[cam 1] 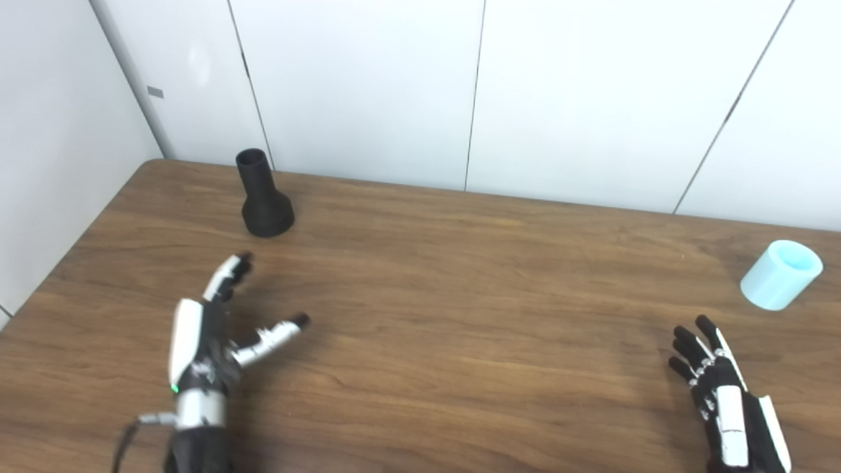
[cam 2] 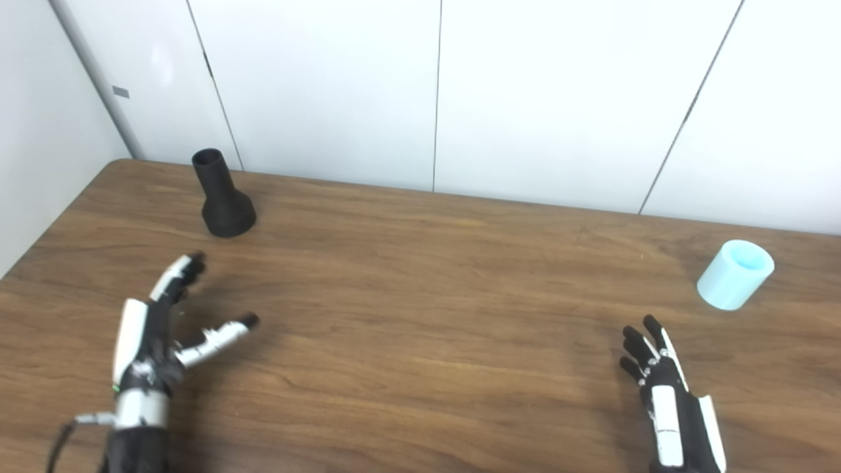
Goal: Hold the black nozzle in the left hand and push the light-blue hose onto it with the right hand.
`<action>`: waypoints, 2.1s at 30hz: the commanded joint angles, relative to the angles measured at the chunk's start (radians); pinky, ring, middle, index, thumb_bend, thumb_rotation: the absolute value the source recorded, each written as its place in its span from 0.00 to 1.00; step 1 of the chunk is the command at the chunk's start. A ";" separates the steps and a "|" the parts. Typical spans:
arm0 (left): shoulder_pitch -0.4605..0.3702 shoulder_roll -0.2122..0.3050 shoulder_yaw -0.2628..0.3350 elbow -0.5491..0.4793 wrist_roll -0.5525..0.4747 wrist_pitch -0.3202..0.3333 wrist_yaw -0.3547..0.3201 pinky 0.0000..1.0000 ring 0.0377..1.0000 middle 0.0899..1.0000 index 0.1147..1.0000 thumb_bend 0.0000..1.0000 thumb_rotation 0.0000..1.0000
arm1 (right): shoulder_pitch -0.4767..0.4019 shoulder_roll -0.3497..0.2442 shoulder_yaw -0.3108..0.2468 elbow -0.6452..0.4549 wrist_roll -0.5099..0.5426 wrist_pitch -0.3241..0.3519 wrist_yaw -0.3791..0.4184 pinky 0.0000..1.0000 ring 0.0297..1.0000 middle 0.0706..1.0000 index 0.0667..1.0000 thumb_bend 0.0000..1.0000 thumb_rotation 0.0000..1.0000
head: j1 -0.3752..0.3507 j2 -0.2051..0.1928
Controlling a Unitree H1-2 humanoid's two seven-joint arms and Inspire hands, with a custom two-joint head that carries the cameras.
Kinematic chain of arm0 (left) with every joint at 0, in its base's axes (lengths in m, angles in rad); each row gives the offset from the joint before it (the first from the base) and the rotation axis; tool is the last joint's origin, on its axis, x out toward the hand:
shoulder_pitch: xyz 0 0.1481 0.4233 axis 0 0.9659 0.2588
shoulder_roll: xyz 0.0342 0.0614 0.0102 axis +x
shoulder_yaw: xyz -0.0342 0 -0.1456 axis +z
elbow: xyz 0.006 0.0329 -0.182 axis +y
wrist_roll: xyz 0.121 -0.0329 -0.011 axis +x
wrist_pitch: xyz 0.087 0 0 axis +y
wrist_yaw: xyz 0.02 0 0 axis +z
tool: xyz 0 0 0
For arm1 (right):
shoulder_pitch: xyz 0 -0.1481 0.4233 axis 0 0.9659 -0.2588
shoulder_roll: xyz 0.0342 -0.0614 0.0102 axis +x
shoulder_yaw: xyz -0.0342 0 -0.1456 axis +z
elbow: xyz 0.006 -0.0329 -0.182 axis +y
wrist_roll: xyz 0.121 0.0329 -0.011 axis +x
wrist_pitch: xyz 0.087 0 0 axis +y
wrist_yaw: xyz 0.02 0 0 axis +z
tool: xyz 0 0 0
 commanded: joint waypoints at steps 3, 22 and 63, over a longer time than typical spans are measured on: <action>-0.095 0.055 0.031 -0.030 -0.021 0.018 -0.004 0.87 0.87 0.86 0.87 0.81 0.17 | 0.021 0.001 0.000 0.065 -0.010 -0.027 -0.003 0.87 0.91 0.89 0.94 0.63 1.00 | 0.003 0.000; -0.381 0.243 0.003 0.239 0.000 0.219 -0.052 0.90 0.95 0.94 0.99 0.99 0.30 | -0.002 0.008 0.002 0.098 -0.001 -0.038 0.002 0.89 0.93 0.90 0.96 0.59 1.00 | 0.006 0.000; -0.643 0.342 -0.256 0.632 0.155 0.310 -0.072 1.00 0.96 0.92 0.88 0.99 0.33 | -0.008 0.007 -0.001 0.103 -0.155 -0.055 -0.064 0.92 0.86 0.79 0.93 0.69 1.00 | 0.003 0.022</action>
